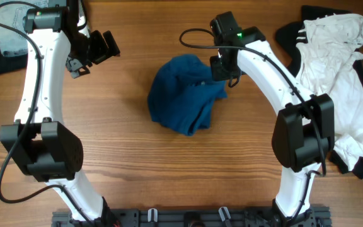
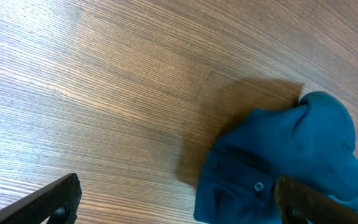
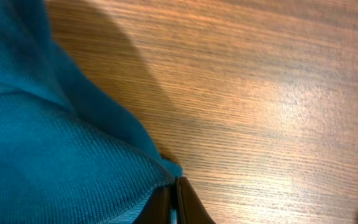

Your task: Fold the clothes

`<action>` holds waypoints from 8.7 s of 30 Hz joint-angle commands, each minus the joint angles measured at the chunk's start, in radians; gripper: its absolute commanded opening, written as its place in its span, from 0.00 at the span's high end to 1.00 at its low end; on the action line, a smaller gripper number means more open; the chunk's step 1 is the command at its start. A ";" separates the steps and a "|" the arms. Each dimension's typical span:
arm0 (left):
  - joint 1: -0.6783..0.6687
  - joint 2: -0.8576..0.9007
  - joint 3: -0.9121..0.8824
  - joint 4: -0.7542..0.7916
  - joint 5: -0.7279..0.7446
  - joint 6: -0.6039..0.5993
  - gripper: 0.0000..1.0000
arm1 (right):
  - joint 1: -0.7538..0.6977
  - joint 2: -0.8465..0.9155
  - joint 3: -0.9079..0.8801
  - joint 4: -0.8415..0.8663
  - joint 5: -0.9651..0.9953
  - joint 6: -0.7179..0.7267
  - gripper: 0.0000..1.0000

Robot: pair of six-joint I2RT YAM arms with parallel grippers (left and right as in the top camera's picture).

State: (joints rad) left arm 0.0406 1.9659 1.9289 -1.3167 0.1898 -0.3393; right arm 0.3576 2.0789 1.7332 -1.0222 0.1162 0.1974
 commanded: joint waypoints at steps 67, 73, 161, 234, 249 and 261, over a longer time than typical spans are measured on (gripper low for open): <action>-0.001 0.011 0.001 -0.008 -0.009 -0.005 0.00 | 0.028 -0.082 -0.130 -0.236 -0.080 0.101 0.96; -0.001 0.011 0.001 -0.010 -0.009 -0.005 0.00 | 0.027 -0.082 -0.131 -0.296 0.047 0.208 0.96; -0.109 0.011 0.001 0.099 0.015 -0.005 0.00 | -0.005 0.261 -0.029 -0.254 -0.838 -0.293 0.84; -0.151 0.321 -0.319 0.919 0.650 0.136 0.96 | -0.509 -0.350 0.340 -0.438 -0.452 -0.116 0.01; 0.154 0.321 -0.316 1.387 0.386 0.212 0.96 | -0.509 -0.350 0.340 -0.467 -0.455 -0.064 0.01; 0.270 0.321 0.079 1.280 0.384 0.257 0.96 | -0.509 -0.350 0.340 -0.508 -0.455 -0.037 0.01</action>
State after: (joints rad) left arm 0.2951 2.3081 1.8603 -0.0250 0.5732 -0.1097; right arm -0.1516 1.7184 2.0602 -1.5253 -0.3538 0.1349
